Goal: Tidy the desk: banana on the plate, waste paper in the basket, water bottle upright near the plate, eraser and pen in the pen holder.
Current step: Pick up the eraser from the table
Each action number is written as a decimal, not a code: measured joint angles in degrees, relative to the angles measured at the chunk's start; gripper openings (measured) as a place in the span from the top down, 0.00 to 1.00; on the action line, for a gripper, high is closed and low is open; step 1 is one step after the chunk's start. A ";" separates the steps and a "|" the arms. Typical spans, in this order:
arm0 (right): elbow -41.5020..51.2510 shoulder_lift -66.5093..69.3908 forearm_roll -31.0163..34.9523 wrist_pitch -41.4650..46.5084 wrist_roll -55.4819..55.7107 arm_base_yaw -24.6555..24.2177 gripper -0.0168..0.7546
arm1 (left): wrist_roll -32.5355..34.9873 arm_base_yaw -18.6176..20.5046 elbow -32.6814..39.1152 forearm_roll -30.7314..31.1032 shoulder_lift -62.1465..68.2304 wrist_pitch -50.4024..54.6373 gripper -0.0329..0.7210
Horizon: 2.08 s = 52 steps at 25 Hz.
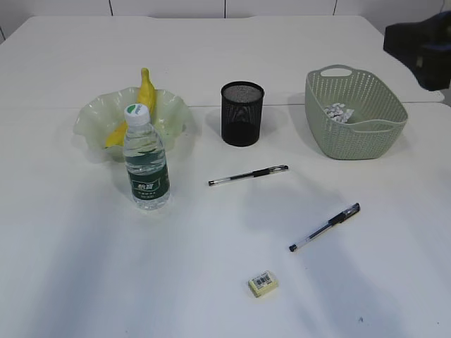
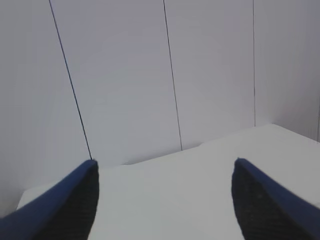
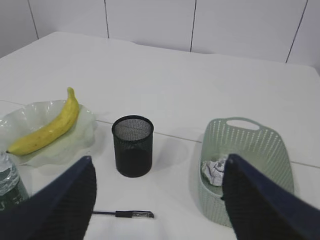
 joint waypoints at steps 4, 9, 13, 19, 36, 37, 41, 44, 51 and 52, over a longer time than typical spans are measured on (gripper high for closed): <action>1.16 0.00 0.00 0.63 0.52 0.00 0.22 | 0.00 0.00 0.00 0.00 -0.65 0.00 0.18; 3.55 0.00 -0.11 0.97 0.62 0.00 0.22 | 0.00 0.00 0.00 0.00 -1.35 0.00 0.18; 4.90 0.00 -0.11 1.49 0.70 0.00 0.22 | 0.00 0.00 0.00 0.23 -2.79 0.00 0.18; 5.13 0.00 -0.11 3.37 0.70 0.00 0.22 | 0.00 0.00 0.00 0.35 -3.70 -0.92 0.18; 9.92 0.00 -0.32 6.39 0.48 0.00 0.22 | -0.12 0.00 0.00 0.87 -6.13 -1.15 0.18; 9.92 0.00 -0.32 6.49 0.48 0.00 0.22 | -0.21 0.00 0.00 0.87 -6.13 -1.15 0.18; 9.92 -0.05 -0.43 7.18 0.96 0.00 0.22 | -0.21 0.00 0.00 1.00 -6.24 -1.15 0.18; 9.92 -0.05 -0.43 7.36 1.13 0.00 0.22 | -0.21 0.00 0.00 1.04 -6.50 -1.15 0.18; 12.04 -0.14 -0.43 9.40 1.71 0.00 0.22 | -0.24 0.00 0.00 1.04 -6.72 -1.15 0.18; 13.00 -0.14 -0.54 10.07 2.06 0.00 0.22 | -0.34 0.00 0.00 1.04 -6.72 -1.15 0.18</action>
